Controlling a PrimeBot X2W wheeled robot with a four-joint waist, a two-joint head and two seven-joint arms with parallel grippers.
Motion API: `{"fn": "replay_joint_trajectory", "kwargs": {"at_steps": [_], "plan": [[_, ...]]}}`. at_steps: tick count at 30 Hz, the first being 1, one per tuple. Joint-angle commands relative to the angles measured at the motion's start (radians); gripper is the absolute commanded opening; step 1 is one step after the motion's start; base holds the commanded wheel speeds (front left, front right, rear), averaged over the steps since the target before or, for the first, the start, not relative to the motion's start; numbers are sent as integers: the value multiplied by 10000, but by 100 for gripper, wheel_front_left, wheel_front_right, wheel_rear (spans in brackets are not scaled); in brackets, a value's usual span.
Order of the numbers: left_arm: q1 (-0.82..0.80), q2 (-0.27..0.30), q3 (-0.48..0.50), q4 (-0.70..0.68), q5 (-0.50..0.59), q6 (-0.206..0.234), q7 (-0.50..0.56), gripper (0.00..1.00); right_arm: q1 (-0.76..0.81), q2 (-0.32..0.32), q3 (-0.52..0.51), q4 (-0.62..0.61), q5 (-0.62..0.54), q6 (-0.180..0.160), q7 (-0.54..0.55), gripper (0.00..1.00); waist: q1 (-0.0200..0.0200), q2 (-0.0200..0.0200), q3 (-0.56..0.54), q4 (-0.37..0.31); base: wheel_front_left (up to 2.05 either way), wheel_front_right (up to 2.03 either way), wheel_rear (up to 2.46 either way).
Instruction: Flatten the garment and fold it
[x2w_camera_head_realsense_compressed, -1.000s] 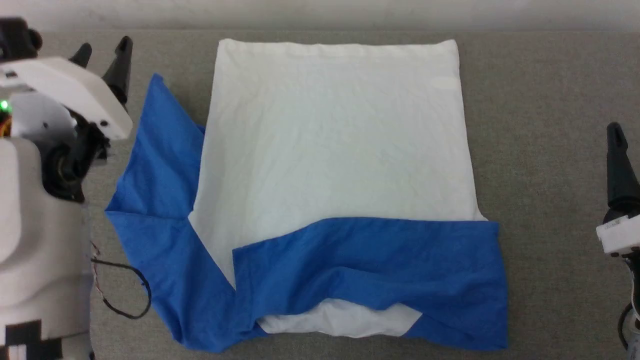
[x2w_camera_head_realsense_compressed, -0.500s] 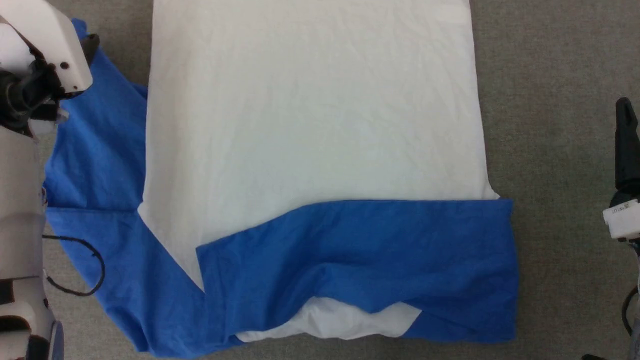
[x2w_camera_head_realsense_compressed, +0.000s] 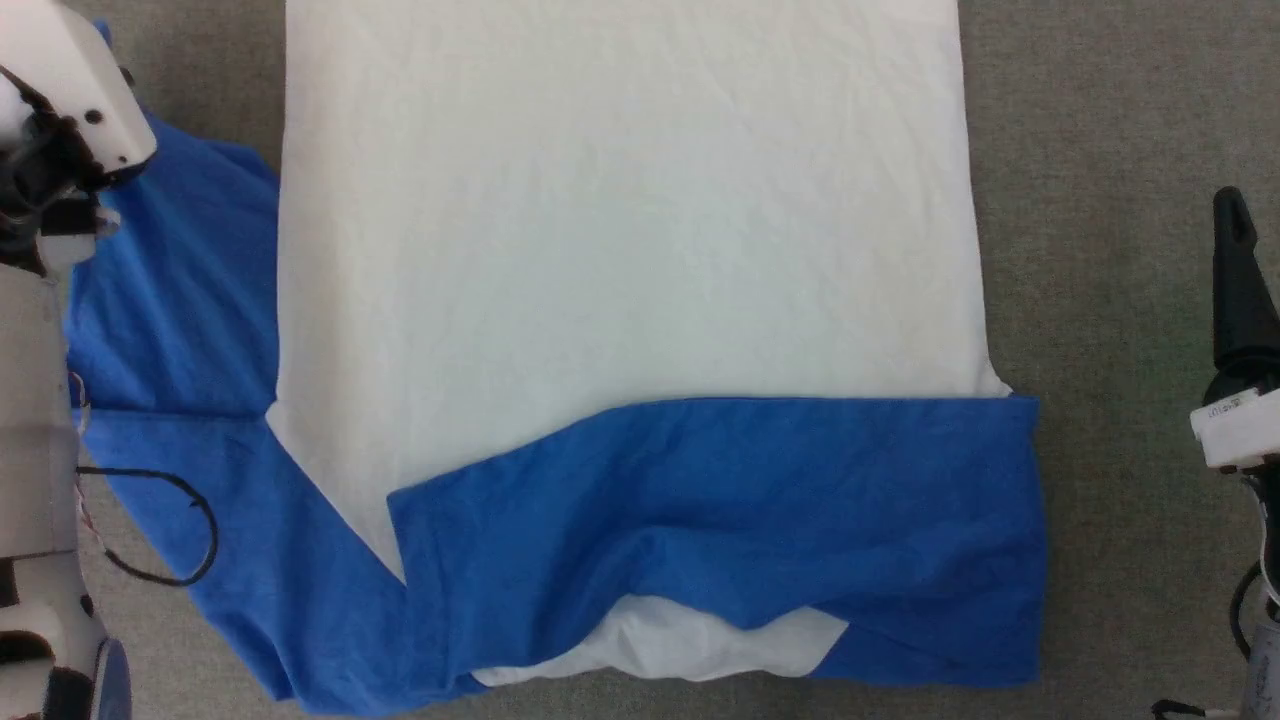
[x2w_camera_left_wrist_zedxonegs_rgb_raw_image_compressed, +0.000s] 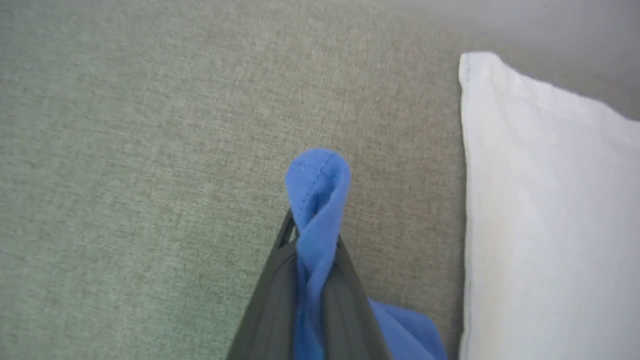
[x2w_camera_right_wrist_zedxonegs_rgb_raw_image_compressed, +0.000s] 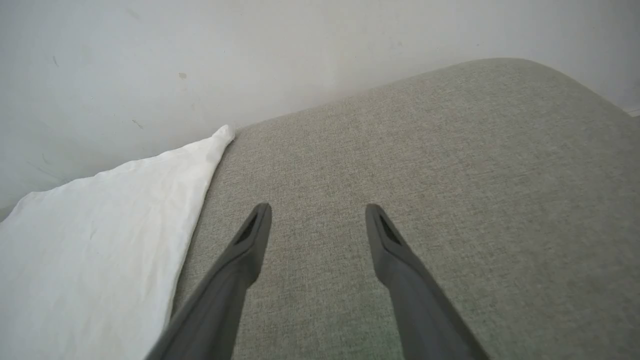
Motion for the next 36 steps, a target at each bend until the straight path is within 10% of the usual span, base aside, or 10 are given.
{"fn": "replay_joint_trajectory", "kwargs": {"at_steps": [1,11,24,31,36], "plan": [[116,-92,256,-29,-226,129,-423,0,-136,26,52,83,-24,-7,-43,100,-1,0,-302,156,0,0,0],[1212,359,1828,-140,-570,574,-3296,0,260,26,106,640,-13,-7,-159,100,-1,0,-1928,911,0,0,0],[2460,949,2707,1231,-865,589,-4307,0,947,26,59,948,128,-7,-181,100,-1,0,-3357,1726,0,0,0],[2881,-60,2389,751,-1459,-884,-5473,0,1253,26,228,1373,380,-7,-471,100,-1,0,-3971,1857,0,0,0],[3377,-1938,1366,-529,-1687,-1449,-5900,0,1646,26,220,1684,511,-7,-692,100,-1,0,-4433,2034,0,0,0]]}}
